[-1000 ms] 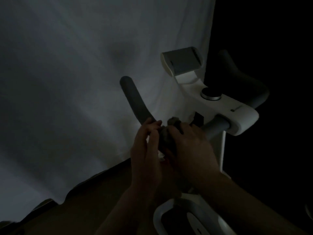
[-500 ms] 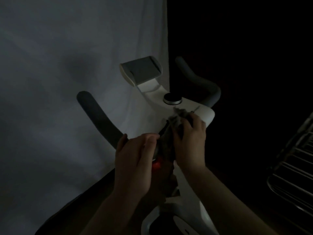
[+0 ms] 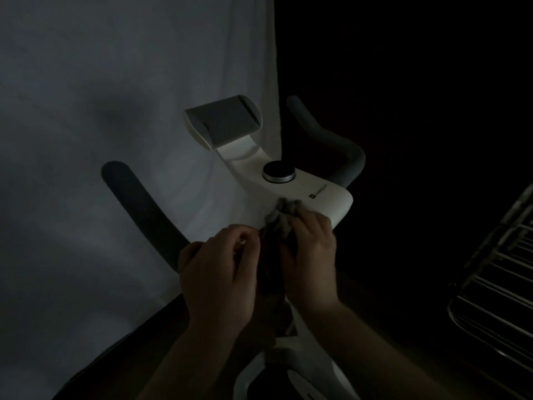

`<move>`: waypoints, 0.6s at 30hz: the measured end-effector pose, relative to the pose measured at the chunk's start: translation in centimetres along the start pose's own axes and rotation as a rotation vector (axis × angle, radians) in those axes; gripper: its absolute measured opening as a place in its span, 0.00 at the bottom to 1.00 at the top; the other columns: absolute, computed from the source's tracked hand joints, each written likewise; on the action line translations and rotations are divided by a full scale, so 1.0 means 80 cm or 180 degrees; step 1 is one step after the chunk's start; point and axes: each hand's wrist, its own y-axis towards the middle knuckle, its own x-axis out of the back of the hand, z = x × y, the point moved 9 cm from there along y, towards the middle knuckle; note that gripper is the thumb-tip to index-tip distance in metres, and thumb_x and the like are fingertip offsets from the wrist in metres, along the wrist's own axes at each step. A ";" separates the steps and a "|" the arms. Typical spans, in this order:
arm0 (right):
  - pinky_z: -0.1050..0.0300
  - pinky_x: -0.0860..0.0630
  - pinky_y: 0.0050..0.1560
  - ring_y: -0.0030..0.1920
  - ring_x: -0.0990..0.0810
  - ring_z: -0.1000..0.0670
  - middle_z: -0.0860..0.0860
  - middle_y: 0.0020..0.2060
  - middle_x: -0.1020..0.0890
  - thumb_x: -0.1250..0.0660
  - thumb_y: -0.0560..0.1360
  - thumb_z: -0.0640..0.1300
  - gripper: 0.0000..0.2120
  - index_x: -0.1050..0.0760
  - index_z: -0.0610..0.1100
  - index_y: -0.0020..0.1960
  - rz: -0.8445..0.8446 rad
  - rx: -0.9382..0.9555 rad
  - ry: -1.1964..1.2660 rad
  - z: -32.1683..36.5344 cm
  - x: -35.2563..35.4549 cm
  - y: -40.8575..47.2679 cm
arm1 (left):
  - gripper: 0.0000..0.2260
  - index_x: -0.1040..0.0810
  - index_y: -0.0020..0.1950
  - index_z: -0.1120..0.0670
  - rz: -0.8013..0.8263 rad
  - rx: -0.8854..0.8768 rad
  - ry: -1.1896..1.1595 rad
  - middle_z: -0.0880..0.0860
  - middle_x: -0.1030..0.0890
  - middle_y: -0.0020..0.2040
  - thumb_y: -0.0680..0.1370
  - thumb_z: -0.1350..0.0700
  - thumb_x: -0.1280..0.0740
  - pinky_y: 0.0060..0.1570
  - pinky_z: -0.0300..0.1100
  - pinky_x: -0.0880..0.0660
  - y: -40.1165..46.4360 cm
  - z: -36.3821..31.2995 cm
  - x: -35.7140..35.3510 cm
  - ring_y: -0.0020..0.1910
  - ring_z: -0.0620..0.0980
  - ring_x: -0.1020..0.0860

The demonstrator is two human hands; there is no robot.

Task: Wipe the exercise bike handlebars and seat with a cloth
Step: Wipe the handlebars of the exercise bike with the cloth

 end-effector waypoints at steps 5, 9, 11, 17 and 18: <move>0.51 0.36 0.62 0.61 0.29 0.50 0.49 0.57 0.20 0.41 0.72 0.50 0.18 0.21 0.46 0.57 0.0270 0.0652 0.0032 0.029 -0.007 -0.011 | 0.11 0.24 0.46 0.47 -0.0178 0.0025 -0.0365 0.39 0.24 0.37 0.78 0.46 0.44 0.48 0.41 0.31 -0.001 0.009 0.007 0.41 0.36 0.25; 0.57 0.43 0.67 0.57 0.27 0.50 0.48 0.52 0.19 0.39 0.72 0.48 0.15 0.21 0.43 0.52 0.0216 0.0462 0.0104 0.032 -0.006 0.005 | 0.12 0.24 0.46 0.49 -0.0379 0.0217 -0.0506 0.44 0.21 0.40 0.77 0.45 0.43 0.51 0.52 0.27 0.000 0.011 0.009 0.40 0.40 0.24; 0.53 0.38 0.69 0.56 0.23 0.50 0.49 0.52 0.18 0.39 0.73 0.50 0.15 0.21 0.45 0.54 0.0525 0.0824 0.0268 0.061 -0.023 -0.009 | 0.14 0.27 0.43 0.53 -0.0683 0.0376 -0.0689 0.50 0.24 0.39 0.75 0.43 0.44 0.45 0.55 0.27 -0.001 0.021 0.019 0.38 0.49 0.25; 0.45 0.37 0.68 0.57 0.24 0.49 0.50 0.52 0.19 0.42 0.72 0.51 0.16 0.22 0.47 0.54 0.0599 0.0699 -0.0032 0.031 -0.017 0.010 | 0.15 0.23 0.46 0.52 -0.0501 0.0308 -0.0386 0.47 0.22 0.42 0.75 0.45 0.44 0.48 0.54 0.26 -0.001 0.017 0.012 0.43 0.48 0.23; 0.46 0.36 0.69 0.59 0.26 0.50 0.50 0.54 0.20 0.41 0.72 0.51 0.16 0.22 0.47 0.55 0.0618 0.0685 0.0147 0.040 -0.023 -0.001 | 0.14 0.24 0.44 0.52 -0.0550 0.0312 -0.0390 0.47 0.23 0.39 0.75 0.46 0.45 0.45 0.51 0.27 -0.002 0.018 0.013 0.40 0.49 0.24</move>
